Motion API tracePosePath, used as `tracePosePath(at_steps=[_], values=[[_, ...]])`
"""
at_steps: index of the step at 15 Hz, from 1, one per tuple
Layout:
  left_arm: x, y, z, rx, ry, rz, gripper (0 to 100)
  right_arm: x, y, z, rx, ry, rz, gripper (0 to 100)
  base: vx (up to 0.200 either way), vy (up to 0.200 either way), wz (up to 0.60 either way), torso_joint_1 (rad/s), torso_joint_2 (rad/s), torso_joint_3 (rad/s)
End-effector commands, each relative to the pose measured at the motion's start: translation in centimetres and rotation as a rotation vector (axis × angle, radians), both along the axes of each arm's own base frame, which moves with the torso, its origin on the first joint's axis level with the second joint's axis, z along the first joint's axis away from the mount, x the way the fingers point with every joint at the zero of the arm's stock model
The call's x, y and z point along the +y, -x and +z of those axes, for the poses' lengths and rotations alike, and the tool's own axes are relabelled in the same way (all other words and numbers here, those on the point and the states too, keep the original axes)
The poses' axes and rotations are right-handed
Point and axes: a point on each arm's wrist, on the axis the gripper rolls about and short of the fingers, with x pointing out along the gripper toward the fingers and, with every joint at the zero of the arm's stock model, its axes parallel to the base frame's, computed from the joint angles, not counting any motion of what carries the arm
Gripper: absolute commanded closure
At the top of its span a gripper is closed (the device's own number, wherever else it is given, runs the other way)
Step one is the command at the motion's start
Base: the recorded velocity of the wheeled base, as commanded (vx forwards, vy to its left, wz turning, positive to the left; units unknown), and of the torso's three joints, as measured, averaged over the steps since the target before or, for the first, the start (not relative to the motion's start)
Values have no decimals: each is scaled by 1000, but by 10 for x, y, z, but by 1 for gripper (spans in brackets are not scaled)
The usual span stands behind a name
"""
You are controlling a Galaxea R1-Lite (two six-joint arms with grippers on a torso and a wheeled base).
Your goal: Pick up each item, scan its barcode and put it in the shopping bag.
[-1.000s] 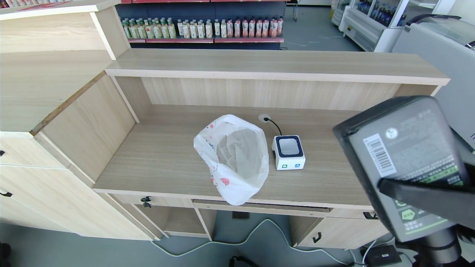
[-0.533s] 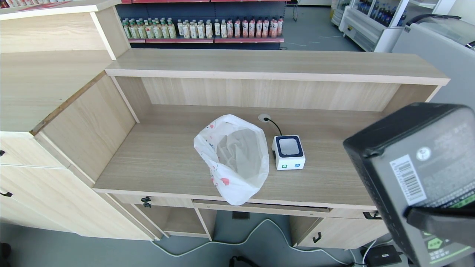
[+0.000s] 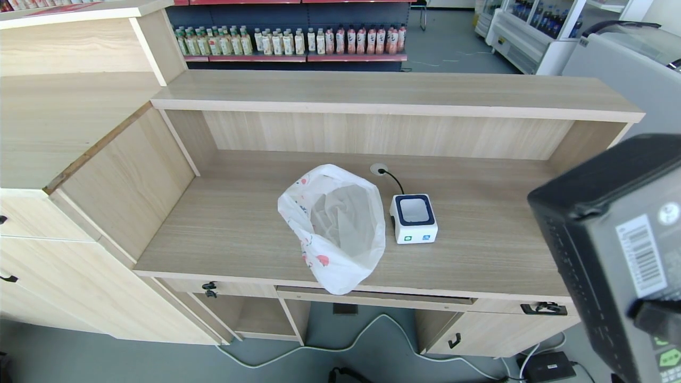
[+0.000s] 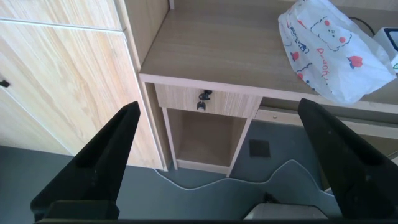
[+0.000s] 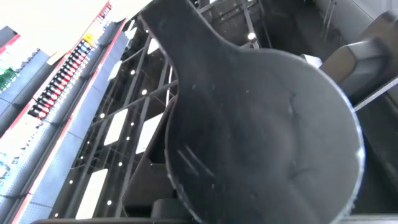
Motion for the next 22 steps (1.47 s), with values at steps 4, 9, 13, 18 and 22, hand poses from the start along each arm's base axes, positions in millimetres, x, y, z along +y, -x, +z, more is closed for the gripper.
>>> tracePosePath(at_steps=[4,9,13,18,22], values=[[0,0,0,-1,1,1,0,0,1,-2,4,7,13,100,0,0,0,0,0,0],[0,0,0,0,-1,1,0,0,1,-3,6,9,13,100,0,0,0,0,0,0],[0,0,0,-1,1,1,0,-2,3,-1,14,2,15,100,0,0,0,0,0,0],[0,0,0,-1,1,1,0,-6,5,4,65,-26,17,100,0,0,0,0,0,0],[0,0,0,0,-1,1,0,-5,5,1,67,-17,18,100,0,0,0,0,0,0]])
